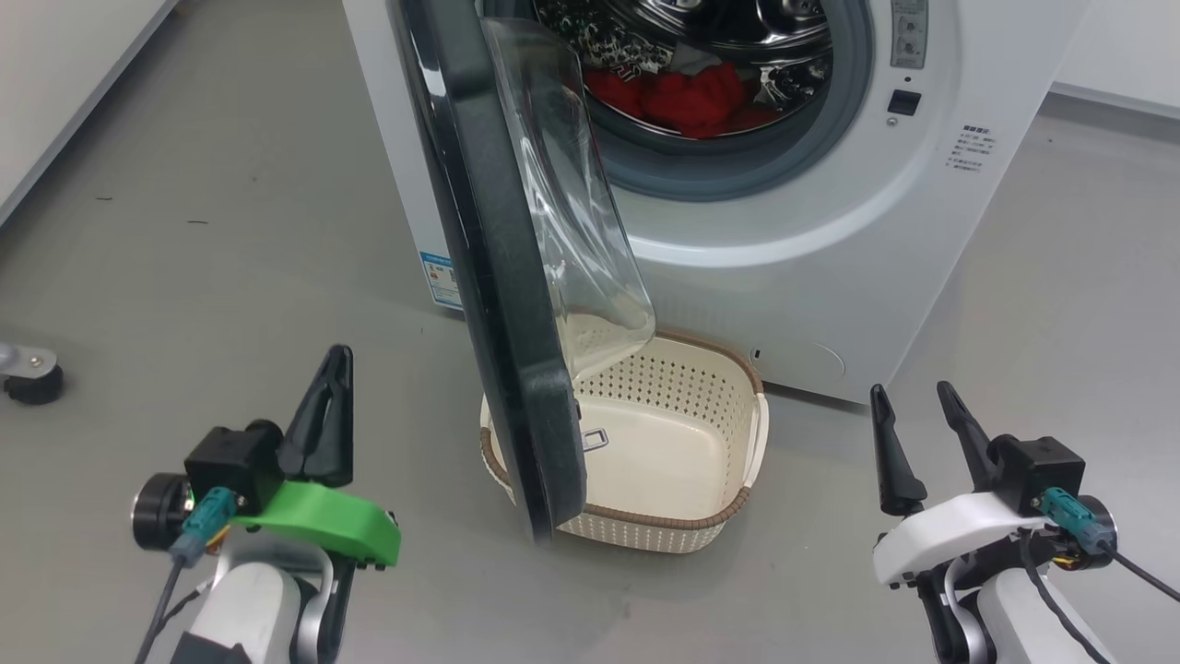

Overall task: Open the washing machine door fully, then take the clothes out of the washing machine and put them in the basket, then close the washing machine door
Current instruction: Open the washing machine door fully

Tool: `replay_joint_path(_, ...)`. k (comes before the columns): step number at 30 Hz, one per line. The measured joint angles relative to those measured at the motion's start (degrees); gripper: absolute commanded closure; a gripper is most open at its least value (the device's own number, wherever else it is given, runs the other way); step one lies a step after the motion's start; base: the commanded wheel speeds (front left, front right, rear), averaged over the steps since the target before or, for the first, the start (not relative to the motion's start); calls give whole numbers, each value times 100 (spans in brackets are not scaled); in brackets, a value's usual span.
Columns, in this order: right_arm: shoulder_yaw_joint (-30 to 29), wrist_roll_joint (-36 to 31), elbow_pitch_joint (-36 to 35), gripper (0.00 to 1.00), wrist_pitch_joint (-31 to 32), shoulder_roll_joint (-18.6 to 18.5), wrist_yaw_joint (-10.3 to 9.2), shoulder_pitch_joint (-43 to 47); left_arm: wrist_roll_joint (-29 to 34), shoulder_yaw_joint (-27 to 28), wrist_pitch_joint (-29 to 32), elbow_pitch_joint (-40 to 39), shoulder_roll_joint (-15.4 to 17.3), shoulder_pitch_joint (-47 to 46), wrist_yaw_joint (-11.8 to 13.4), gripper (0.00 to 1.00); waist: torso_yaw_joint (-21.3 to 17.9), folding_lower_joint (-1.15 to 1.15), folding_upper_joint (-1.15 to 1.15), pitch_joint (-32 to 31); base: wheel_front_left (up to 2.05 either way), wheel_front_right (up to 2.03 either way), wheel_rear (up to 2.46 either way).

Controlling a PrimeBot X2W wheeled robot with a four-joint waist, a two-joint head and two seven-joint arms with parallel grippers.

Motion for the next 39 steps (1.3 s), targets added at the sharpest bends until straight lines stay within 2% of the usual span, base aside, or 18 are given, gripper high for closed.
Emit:
replay_joint_path(13,-135,-141,41,0,0,115,126,33,421,-27,-119,-1774,46,-485,26,100,73,0,0,-70,0,0,0)
replay_joint_path(17,-168,-202,68,0,0,152,174,74,494,-277,-120,-2312,25,-550,-83,100,71,0,0,-91,0,0,0)
replay_joint_path(20,-194,-234,74,0,0,188,176,96,510,-628,-121,-2574,-2,-550,-261,100,60,0,0,-100,0,0,0)
replay_joint_path(27,-236,-282,98,0,0,240,271,101,493,-1464,111,-2758,-102,-471,-617,100,8,0,0,-105,0,0,0)
replay_joint_path(35,-287,-336,127,0,0,264,325,118,275,-2058,758,-2465,-111,71,-710,100,-63,0,0,-82,0,0,0)
replay_joint_path(39,-309,-363,134,0,0,288,327,118,216,-2157,1047,-2179,-110,283,-710,100,-102,0,0,-61,0,0,0)
